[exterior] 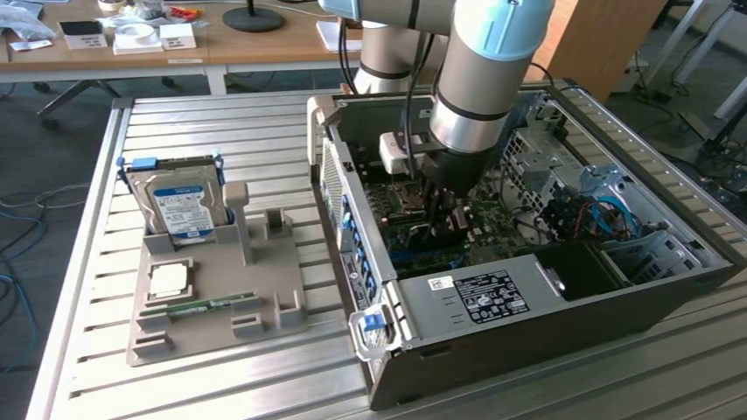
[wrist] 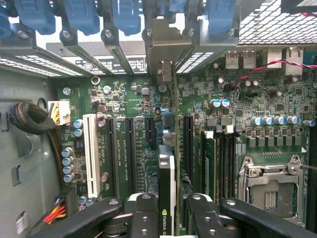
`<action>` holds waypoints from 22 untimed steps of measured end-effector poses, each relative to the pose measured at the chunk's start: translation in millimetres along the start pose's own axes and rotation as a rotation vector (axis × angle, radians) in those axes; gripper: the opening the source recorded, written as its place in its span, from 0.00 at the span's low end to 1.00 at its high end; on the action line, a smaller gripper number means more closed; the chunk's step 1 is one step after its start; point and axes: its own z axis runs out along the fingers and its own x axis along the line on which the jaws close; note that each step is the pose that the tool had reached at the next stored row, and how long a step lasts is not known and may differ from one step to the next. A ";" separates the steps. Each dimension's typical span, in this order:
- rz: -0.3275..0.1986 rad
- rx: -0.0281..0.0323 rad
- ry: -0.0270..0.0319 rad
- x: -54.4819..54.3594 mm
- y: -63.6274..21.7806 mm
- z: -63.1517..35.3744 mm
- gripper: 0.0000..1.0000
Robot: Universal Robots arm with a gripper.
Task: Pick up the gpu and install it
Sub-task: 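Insert the gpu into the slot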
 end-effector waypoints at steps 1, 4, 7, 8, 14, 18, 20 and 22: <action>0.000 0.0001 -0.0001 0.0 0.3 0.1 0.27; 0.000 0.0000 0.0000 0.1 1.2 0.0 0.27; 0.000 0.0000 0.0000 0.1 1.5 0.1 0.27; 0.000 -0.0001 0.0000 0.1 1.5 0.1 0.27; 0.000 -0.0003 0.0004 0.3 1.6 0.5 0.27; 0.000 -0.0003 0.0003 0.2 1.7 1.5 0.27; 0.000 -0.0002 0.0001 0.2 1.7 1.6 0.27; 0.000 -0.0001 0.0000 0.2 1.7 1.6 0.27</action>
